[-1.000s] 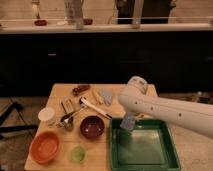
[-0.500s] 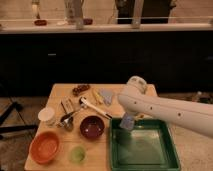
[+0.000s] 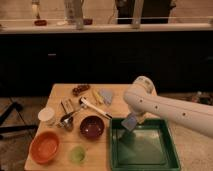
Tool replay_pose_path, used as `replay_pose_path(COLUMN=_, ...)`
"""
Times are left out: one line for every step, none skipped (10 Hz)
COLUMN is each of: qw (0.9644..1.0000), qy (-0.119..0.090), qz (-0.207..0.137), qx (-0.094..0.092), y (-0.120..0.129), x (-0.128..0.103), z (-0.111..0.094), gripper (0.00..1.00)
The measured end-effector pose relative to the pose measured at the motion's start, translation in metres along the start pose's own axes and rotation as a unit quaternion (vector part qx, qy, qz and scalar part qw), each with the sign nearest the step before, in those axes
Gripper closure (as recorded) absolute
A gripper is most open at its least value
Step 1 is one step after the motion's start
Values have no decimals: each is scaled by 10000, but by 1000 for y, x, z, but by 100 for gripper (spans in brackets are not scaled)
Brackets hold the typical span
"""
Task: Place sponge in tray
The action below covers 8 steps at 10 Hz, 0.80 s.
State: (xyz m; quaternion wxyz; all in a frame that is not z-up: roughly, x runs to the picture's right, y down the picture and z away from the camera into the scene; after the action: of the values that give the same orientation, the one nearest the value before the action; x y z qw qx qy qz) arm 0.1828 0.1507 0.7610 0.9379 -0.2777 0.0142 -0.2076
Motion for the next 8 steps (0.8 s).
replay_pose_path(qw=9993, qy=-36, qz=366, qx=-56, y=9, x=5, z=3, gripper=100)
replay_pose_path(qw=9985, qy=-56, qz=527, qx=-108, y=16, x=5, z=5, gripper=100)
replay_pose_path(qw=9978, qy=-105, qz=644, qx=-139, y=23, x=2, z=8, gripper=100)
replay_pose_path(qw=9971, qy=-146, qz=733, qx=-161, y=28, x=-1, z=12, gripper=100)
replay_pose_path(qw=9963, qy=-198, qz=817, qx=-190, y=32, x=-4, z=17, gripper=100)
replay_pose_path(qw=9954, qy=-258, qz=889, qx=-245, y=36, x=-8, z=25, gripper=100)
replay_pose_path(qw=9939, qy=-343, qz=1007, qx=-299, y=41, x=-12, z=35, gripper=100)
replay_pose_path(qw=9925, qy=-381, qz=1105, qx=-357, y=47, x=-11, z=42, gripper=100)
